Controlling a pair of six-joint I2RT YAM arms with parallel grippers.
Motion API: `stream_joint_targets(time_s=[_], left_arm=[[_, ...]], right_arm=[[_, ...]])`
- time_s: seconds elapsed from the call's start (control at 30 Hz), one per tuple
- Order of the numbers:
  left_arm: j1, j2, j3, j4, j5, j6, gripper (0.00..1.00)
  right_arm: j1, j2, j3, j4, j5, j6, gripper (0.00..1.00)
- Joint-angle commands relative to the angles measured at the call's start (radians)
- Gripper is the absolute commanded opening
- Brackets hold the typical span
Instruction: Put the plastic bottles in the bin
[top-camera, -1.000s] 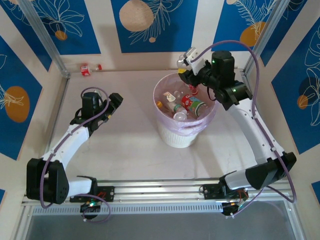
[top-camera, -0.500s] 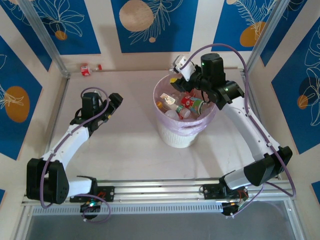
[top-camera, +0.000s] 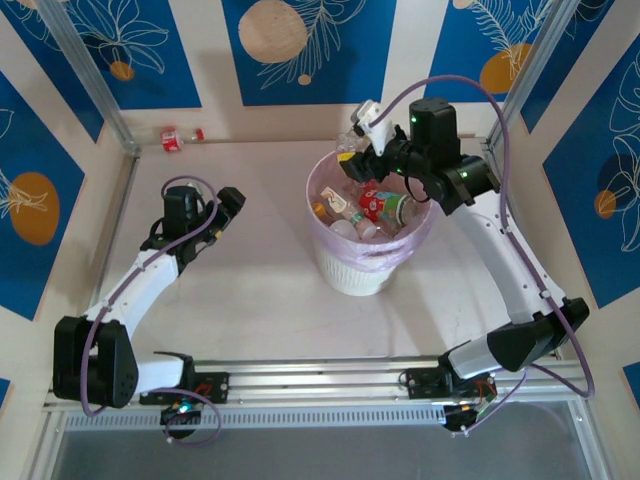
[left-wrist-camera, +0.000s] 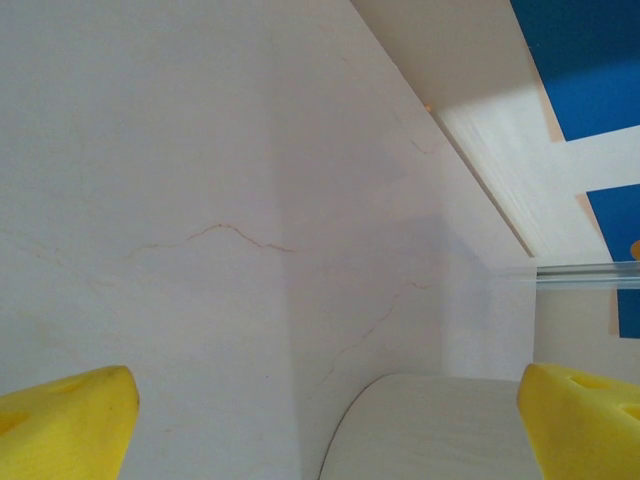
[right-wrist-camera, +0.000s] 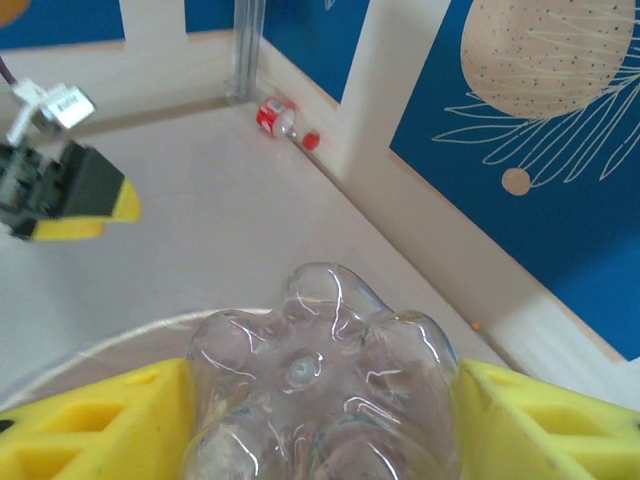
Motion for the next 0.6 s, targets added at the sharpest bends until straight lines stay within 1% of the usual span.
stream_joint_targets(time_s=[0.0, 0.07, 0.17, 0.3, 0.37, 0.43, 0.57], left_arm=[[0.013, -0.008, -0.017, 0.019, 0.004, 0.010, 0.97], [0.015, -0.011, -0.020, 0.020, 0.003, 0.014, 0.97], [0.018, -0.011, -0.020, 0.017, 0.000, 0.020, 0.97], [0.020, -0.012, -0.022, 0.017, 0.002, 0.022, 0.97], [0.023, -0.016, -0.025, 0.018, 0.003, 0.021, 0.98], [0.026, -0.017, -0.028, 0.016, 0.002, 0.024, 0.98], [0.030, -0.015, -0.032, 0.019, 0.004, 0.023, 0.98]], right_arm=[[-0.023, 0.011, 0.064, -0.027, -0.120, 0.149, 0.63], [-0.034, 0.019, 0.083, -0.037, -0.163, 0.189, 0.63], [-0.037, 0.036, 0.105, -0.054, -0.166, 0.202, 0.60], [-0.020, 0.031, 0.062, -0.053, -0.108, 0.128, 0.57], [0.007, 0.018, 0.030, -0.058, -0.015, 0.046, 0.56], [0.019, -0.002, 0.001, -0.039, 0.046, 0.001, 0.55], [0.020, -0.029, 0.002, -0.027, 0.106, -0.040, 0.53]])
